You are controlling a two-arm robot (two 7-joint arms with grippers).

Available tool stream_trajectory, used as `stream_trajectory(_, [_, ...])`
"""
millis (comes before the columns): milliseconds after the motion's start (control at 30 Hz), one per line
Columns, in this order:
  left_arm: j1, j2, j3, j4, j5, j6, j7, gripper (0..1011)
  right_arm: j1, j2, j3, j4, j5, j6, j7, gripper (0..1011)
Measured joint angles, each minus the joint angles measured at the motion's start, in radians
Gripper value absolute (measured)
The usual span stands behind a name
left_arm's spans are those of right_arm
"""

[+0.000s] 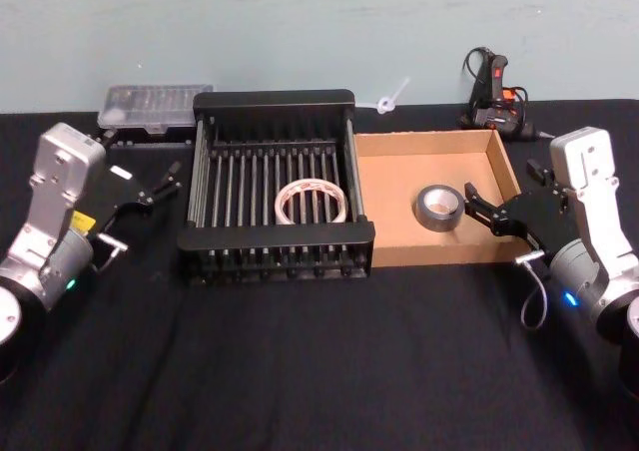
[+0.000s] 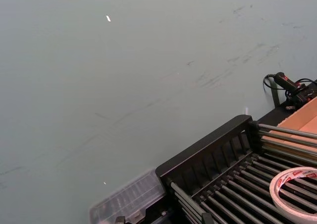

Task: Pick up the white tape and place it into the black box , Pick up the silver tape and place it into the brown box.

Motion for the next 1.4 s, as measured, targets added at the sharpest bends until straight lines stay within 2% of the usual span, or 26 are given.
stream_trajectory(1400, [0.0, 0.0, 0.0, 0.0, 0.0, 0.0, 0.0, 1001, 0.001, 0.003, -0.004, 0.0, 0.0, 0.001, 0.0, 1002])
